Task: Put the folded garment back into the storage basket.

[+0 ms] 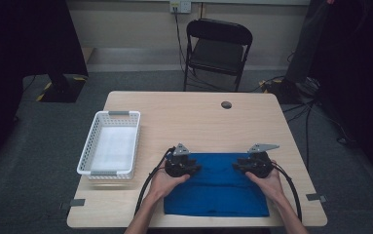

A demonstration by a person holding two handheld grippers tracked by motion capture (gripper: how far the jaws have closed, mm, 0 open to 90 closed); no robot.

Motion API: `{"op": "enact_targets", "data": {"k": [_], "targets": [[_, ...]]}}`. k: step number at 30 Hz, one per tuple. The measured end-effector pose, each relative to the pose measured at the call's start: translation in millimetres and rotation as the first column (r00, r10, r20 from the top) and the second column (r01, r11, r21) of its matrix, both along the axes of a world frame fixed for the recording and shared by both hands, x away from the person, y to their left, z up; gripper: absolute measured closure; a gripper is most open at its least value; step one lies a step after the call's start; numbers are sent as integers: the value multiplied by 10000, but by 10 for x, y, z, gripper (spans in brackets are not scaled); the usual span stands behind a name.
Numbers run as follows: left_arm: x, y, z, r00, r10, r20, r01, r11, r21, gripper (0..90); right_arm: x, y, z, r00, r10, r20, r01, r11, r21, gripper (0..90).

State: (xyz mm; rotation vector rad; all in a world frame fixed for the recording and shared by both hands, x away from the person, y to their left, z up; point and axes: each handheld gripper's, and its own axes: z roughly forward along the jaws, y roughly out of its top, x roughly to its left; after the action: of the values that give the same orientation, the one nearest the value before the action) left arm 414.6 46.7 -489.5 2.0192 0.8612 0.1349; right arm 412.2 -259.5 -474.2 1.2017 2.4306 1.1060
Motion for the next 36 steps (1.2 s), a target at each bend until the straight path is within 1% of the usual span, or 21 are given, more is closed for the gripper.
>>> {"op": "enact_targets", "data": {"k": [1, 3, 6, 9, 11, 13, 15, 16, 18, 20, 22, 24, 25, 28, 31, 33, 34, 36], "targets": [[1, 1, -8, 10000, -19, -95, 19, 10000, -26, 625, -1, 6, -9, 10000, 5, 7, -5, 10000, -78, 641], [-7, -5, -27, 10000, -35, -8, 35, 9998, 209, 650, -6, 18, -24, 10000, 1, 28, 0, 9998, -212, 649], [-17, 5, -32, 10000, -36, 4, 36, 9998, 181, 723, -16, 40, -35, 10000, 5, 44, -4, 9996, -272, 699], [-30, 23, 8, 9998, 39, 218, -40, 10000, 75, 813, -29, 65, -33, 9999, -11, 115, 15, 9994, -346, 787], [-42, 40, 45, 9995, -37, 328, 37, 10000, -11, 839, -37, 69, -30, 9999, -48, 156, 54, 9992, -389, 831], [-57, 48, 71, 9991, -54, 420, 57, 10000, -51, 849, -40, 60, -25, 9998, -68, 169, 75, 9991, -408, 853], [-69, 59, 97, 9988, -78, 492, 84, 9999, -126, 852, -44, 50, -12, 9998, -82, 160, 87, 9995, -302, 859], [-74, 63, 111, 9988, -55, 489, 67, 9997, -245, 852, -47, 46, -2, 9998, -92, 164, 96, 9997, -218, 861], [-90, 72, 141, 9986, -69, 522, 90, 9991, -406, 852, -55, 34, 29, 9998, -79, 197, 78, 10000, 42, 863], [-113, 71, 180, 9979, -178, 628, 203, 9990, -395, 853, -71, 20, 71, 9997, -68, 233, 62, 9997, 251, 864], [-142, 74, 227, 9969, -210, 763, 248, 9985, -485, 853, -82, -2, 105, 9997, -63, 248, 52, 9990, 440, 865], [-178, 83, 275, 9956, -261, 903, 310, 9981, -526, 853, -98, -38, 149, 9996, -86, 260, 68, 9975, 702, 865], [-201, 88, 294, 9951, -258, 959, 319, 9975, -630, 854, -108, -53, 170, 9997, -88, 240, 67, 9964, 840, 865], [-269, 103, 344, 9931, -322, 1126, 408, 9964, -747, 853, -141, -91, 234, 9996, -52, 274, 18, 9927, 1203, 865], [-332, 114, 384, 9913, -421, 1251, 524, 9954, -807, 854, -189, -104, 291, 9994, 60, 335, -108, 9892, 1460, 866], [-370, 130, 407, 9905, -491, 1284, 612, 9938, -927, 854, -233, -106, 327, 9990, 140, 430, -204, 9880, 1532, 866], [-390, 136, 419, 9898, -536, 1319, 657, 9938, -894, 854, -256, -107, 344, 9988, 179, 450, -248, 9869, 1597, 866], [-426, 150, 434, 9893, -626, 1315, 760, 9921, -996, 854, -304, -111, 382, 9984, 250, 502, -334, 9838, 1759, 866]]}}
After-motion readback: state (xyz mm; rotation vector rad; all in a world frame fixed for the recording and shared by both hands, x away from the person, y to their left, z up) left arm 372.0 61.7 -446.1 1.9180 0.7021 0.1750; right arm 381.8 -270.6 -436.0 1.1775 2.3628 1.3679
